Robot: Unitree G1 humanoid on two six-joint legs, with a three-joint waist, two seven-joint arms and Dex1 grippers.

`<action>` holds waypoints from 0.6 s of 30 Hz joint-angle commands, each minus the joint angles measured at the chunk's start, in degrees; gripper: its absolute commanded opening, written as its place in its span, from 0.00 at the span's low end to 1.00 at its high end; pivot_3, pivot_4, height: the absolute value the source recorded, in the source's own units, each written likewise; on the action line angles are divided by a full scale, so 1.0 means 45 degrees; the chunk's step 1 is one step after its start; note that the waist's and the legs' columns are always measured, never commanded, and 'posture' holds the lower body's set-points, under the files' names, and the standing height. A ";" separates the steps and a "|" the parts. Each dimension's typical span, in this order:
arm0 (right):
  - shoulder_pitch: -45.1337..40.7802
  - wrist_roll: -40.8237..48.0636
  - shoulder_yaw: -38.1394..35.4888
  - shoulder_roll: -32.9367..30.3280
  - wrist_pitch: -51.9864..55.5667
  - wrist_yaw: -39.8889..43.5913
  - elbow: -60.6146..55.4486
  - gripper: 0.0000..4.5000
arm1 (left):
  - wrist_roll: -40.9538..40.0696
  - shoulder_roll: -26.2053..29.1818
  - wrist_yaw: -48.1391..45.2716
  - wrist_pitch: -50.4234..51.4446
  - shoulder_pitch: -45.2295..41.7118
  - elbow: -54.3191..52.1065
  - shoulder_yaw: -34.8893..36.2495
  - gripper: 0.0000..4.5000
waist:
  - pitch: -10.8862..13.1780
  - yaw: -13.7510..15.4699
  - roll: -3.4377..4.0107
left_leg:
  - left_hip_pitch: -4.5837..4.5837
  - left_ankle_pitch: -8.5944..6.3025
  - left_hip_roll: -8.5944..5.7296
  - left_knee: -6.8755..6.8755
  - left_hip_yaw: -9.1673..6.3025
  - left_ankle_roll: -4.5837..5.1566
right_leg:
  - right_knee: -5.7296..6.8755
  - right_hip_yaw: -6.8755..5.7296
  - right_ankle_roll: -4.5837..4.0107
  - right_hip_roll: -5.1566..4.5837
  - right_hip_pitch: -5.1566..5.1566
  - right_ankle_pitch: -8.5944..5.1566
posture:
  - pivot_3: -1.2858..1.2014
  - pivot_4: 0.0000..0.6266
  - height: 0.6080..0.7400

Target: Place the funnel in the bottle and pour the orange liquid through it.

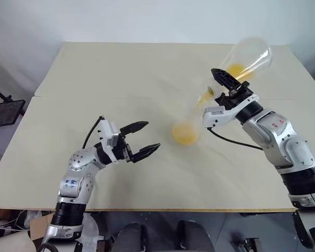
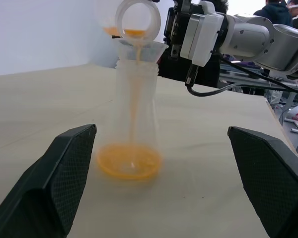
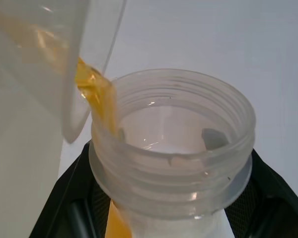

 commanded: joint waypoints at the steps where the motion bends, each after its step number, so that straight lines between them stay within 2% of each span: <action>1: -0.0433 -0.0016 -0.0309 -0.0103 -0.0111 -0.0329 -0.0457 0.55 | -0.0112 -0.0105 0.0056 -0.0216 0.0083 -0.0601 -0.0009 1.00 | 0.0000 -0.0001 0.0000 | 0.0000 0.0000 0.0000 0.0000 0.0000 0.0000 | 0.0000 -0.0001 0.0000 0.0000 0.0000 0.0000 | 0.52 0.24 1.00; 18: -0.0653 -0.0246 -0.0364 -0.0178 -0.0375 -0.0523 -0.0317 0.55 | -0.0084 -0.0300 0.0137 -0.0360 0.0124 -0.0569 -0.0010 1.00 | 0.0000 -0.0002 0.0000 | -0.0001 0.0000 0.0000 0.0000 0.0000 0.0000 | -0.0001 -0.0001 0.0000 0.0000 0.0000 0.0000 | 0.52 0.24 1.00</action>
